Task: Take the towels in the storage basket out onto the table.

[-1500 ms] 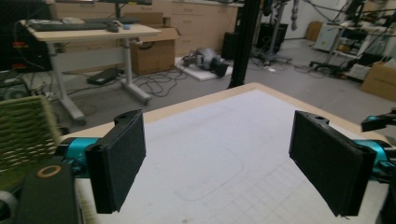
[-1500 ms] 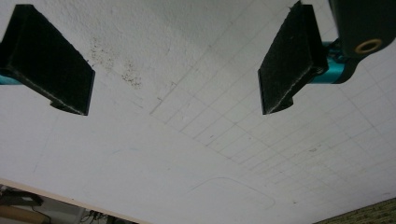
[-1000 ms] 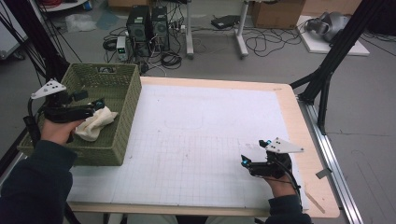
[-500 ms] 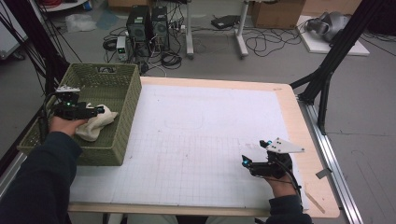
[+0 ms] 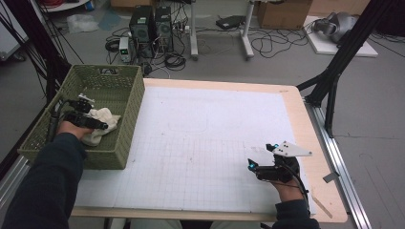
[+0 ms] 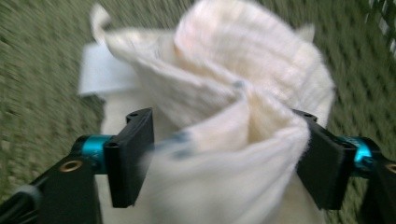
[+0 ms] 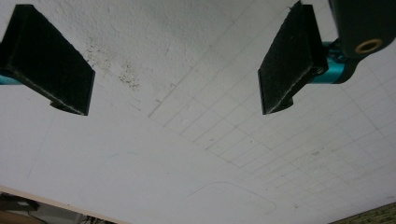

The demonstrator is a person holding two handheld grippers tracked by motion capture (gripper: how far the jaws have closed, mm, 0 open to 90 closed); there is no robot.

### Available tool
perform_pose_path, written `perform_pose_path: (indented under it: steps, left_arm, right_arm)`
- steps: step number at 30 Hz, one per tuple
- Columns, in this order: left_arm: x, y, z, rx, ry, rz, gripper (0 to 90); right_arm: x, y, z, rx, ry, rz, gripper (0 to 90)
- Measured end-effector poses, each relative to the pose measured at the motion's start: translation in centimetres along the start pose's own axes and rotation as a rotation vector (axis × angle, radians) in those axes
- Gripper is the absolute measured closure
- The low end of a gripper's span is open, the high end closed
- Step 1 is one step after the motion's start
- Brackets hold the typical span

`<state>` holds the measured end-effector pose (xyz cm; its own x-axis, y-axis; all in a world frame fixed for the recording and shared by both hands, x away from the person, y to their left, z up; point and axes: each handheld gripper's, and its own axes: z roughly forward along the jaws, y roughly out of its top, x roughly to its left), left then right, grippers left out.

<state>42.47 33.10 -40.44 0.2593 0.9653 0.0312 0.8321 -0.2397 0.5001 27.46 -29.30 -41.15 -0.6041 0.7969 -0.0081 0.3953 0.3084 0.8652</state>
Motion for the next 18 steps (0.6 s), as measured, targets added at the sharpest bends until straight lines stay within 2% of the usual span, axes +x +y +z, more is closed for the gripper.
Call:
perform_pose_path:
  steps: [1,4,5,6,7,11,14,15,16,17,18]
  left_arm:
    - [0.0,0.0,0.1,0.003,-0.005,0.002,33.8]
    - [0.0,0.0,0.1,0.008,-0.024,0.012,41.4]
    - [0.0,0.0,0.1,0.014,-0.034,0.014,41.4]
    - [0.0,0.0,0.1,0.018,-0.039,0.011,48.1]
    - [-0.1,0.0,0.1,0.024,-0.045,0.01,48.1]
    - [0.0,0.0,-0.3,0.016,-0.058,0.009,69.6]
    - [0.2,0.2,-1.1,-0.051,-0.06,-0.017,74.9]
    - [0.3,0.2,-1.5,-0.085,-0.067,-0.026,74.9]
    - [0.6,0.1,-2.3,-0.155,-0.079,-0.054,75.6]
    - [0.6,0.1,-2.3,-0.155,-0.079,-0.054,75.8]
    - [0.8,0.1,-2.6,-0.197,-0.079,-0.08,76.0]
  right_arm:
    - [0.0,0.0,0.0,-0.001,0.001,-0.001,10.0]
    - [0.0,-0.1,0.0,0.004,0.001,0.004,10.0]
    - [0.0,-0.1,0.0,0.004,0.001,0.004,10.0]
    - [-0.1,-0.1,0.0,0.005,0.002,0.003,10.1]
    - [-0.1,-0.1,0.0,0.005,0.002,0.003,10.1]
    - [-0.1,-0.1,-0.1,0.001,0.0,0.006,10.0]
    - [-0.1,-0.1,-0.1,0.0,-0.002,0.006,10.1]
    - [-0.1,-0.1,-0.1,0.0,-0.001,0.006,10.0]
    - [-0.1,-0.1,-0.2,-0.005,-0.004,0.005,10.1]
    - [-0.1,-0.1,-0.3,-0.003,-0.003,0.01,10.1]
    - [-0.2,-0.1,-0.3,-0.007,-0.006,0.01,10.1]
